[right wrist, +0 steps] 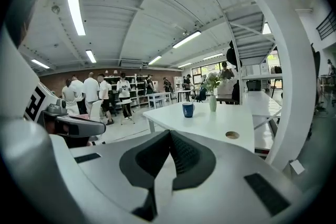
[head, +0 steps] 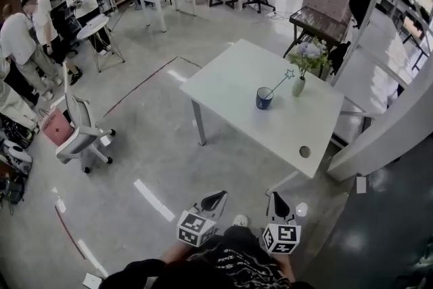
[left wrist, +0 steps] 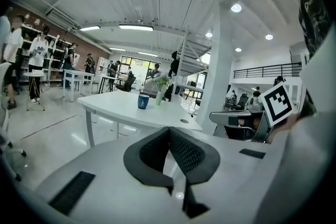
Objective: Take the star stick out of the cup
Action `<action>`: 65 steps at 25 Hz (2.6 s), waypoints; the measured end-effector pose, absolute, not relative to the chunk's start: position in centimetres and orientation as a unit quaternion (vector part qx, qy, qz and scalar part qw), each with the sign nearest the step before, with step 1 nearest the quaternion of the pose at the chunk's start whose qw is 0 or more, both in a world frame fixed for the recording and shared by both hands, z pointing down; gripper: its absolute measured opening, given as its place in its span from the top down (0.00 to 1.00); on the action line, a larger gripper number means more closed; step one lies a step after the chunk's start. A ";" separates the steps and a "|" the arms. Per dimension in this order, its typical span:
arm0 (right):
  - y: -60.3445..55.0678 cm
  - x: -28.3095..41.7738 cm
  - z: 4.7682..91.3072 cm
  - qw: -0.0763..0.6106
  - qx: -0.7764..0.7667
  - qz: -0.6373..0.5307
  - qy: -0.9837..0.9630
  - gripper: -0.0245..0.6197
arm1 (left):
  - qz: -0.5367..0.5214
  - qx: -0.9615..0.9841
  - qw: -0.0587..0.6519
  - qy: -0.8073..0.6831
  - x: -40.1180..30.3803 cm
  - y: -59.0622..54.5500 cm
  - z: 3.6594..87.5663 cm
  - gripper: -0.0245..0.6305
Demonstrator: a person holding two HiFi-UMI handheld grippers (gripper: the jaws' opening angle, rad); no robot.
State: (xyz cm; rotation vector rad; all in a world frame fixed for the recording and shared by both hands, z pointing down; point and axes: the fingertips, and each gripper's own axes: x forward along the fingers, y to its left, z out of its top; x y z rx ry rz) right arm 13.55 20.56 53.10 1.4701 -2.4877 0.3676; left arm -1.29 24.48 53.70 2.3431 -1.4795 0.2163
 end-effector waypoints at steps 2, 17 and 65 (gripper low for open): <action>17.7 14.4 53.0 0.107 0.496 0.125 -0.853 0.95 | 0.081 0.825 0.179 -0.529 -0.3 22.0 53.5 0.93; 5.4 21.6 52.7 0.090 0.484 0.122 -0.862 0.95 | 0.070 0.819 0.188 -0.538 7.3 10.4 54.1 0.93; -27.2 7.3 52.4 0.024 0.568 0.192 -0.800 0.60 | 0.077 0.849 0.205 -0.480 -13.8 -22.7 57.5 0.93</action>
